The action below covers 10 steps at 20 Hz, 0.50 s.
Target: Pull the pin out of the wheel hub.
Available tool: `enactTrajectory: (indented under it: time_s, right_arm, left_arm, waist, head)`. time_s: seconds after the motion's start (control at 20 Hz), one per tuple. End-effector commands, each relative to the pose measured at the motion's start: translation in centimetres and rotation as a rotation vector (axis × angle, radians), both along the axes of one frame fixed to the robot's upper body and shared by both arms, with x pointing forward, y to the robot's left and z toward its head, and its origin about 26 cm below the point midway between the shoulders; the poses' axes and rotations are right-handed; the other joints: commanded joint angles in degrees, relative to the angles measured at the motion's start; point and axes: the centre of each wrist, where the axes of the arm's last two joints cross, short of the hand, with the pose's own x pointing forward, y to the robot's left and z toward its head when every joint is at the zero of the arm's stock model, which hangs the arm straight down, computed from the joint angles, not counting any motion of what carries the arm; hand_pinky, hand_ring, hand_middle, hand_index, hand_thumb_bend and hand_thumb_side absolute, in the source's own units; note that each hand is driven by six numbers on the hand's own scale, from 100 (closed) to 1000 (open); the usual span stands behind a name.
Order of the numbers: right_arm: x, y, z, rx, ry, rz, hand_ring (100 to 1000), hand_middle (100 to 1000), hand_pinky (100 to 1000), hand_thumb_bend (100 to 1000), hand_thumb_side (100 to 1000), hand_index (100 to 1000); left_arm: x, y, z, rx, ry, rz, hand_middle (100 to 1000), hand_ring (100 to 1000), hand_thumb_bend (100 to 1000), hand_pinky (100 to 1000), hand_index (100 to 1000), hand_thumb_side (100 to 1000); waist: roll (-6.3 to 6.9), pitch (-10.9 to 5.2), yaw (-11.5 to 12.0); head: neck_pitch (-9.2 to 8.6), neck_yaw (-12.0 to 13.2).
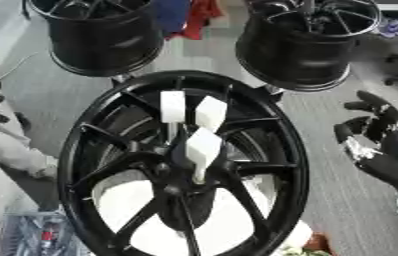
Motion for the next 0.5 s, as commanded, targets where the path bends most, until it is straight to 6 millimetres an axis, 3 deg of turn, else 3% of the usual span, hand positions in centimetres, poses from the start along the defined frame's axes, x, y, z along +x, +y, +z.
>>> enactTrajectory:
  time_s: [0.05, 0.5]
  right_arm:
    - [0.16, -0.13, 0.74, -0.007, -0.024, 0.006, 625, 761, 639, 321, 257, 915]
    - [0.15, -0.11, 0.77, -0.007, -0.025, 0.008, 625, 761, 639, 318, 256, 915]
  left_arm:
    - [0.06, -0.31, 0.55, -0.005, -0.022, -0.008, 631, 649, 223, 461, 775, 584]
    - [0.17, -0.93, 0.51, -0.006, -0.017, -0.031, 633, 649, 219, 462, 776, 594]
  waist:
    - [0.02, -0.57, 0.1]
    - [0.04, -0.67, 0.1]
  head:
    - [0.27, -0.3]
    - [0.27, -0.3]
